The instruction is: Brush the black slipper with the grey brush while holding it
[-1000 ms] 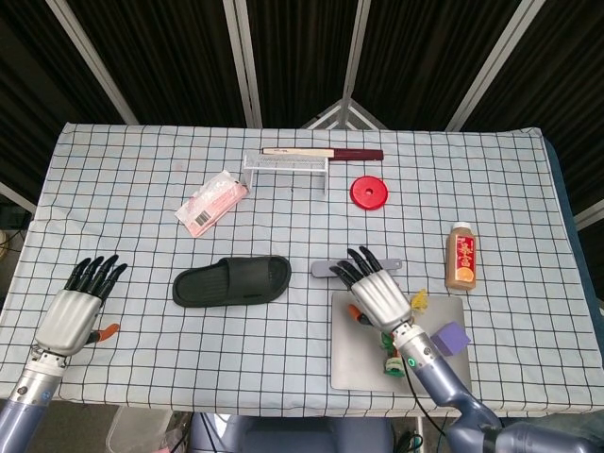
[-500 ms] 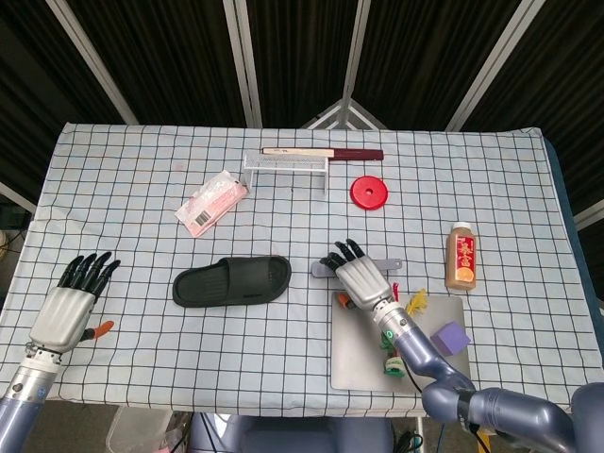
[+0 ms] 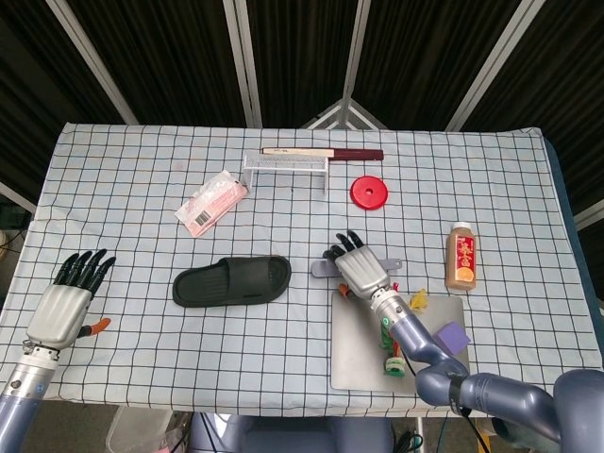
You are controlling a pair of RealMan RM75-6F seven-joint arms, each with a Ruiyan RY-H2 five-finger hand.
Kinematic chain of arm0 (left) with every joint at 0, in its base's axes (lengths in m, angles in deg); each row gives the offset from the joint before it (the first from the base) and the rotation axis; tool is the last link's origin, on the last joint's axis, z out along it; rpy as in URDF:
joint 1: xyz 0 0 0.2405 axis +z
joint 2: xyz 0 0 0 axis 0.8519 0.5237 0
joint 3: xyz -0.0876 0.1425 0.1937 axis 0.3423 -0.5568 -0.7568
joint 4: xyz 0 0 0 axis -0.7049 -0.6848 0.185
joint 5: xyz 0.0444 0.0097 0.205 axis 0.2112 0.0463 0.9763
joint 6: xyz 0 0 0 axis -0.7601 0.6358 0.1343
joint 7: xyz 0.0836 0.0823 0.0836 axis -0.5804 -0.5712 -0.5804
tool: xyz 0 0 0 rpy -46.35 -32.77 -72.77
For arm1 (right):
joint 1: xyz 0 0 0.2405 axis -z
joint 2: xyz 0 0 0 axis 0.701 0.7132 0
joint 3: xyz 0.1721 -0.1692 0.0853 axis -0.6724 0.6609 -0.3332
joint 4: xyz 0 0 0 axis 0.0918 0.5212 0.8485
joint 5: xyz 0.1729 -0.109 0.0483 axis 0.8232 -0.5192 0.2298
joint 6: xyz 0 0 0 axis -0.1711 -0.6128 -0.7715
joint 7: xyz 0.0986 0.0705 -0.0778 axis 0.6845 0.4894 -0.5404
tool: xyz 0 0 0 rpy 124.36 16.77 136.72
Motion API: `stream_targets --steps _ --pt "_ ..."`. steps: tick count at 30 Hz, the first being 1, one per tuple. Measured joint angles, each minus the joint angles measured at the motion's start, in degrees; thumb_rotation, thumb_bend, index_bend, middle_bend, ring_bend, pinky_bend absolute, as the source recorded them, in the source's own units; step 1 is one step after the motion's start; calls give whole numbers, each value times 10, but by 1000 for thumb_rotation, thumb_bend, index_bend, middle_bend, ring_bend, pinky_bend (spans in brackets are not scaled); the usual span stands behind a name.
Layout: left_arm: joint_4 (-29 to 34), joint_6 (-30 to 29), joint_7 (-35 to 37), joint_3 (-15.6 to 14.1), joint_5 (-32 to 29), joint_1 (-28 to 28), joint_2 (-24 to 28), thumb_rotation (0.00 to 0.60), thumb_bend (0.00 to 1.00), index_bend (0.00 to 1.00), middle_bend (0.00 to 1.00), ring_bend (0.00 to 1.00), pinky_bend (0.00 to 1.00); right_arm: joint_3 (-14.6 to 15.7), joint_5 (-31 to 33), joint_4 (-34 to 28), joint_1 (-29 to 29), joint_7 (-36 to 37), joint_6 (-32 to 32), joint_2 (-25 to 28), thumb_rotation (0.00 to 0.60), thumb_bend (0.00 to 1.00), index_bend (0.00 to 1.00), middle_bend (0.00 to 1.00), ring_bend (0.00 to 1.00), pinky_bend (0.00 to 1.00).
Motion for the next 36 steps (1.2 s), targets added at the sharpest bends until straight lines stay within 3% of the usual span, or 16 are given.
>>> stream_targets --steps 12,20,28,36 --pt "0 8 0 -2 -5 -3 2 600 199 0 0 0 0 25 8 31 -13 -12 -10 -12 600 386 308 288 83 50" --pt "1 10 0 -3 -9 -4 3 600 198 0 0 0 0 33 6 43 -19 -12 -22 -19 600 385 394 358 143 134" --pt "2 9 -2 -5 -8 -4 4 600 199 0 0 0 0 41 -1 53 -19 -10 -35 -23 600 386 399 363 149 143" --pt "3 9 -2 -6 -9 -4 4 600 198 0 0 0 0 47 -11 56 -19 -5 -46 -24 600 386 480 426 212 254"
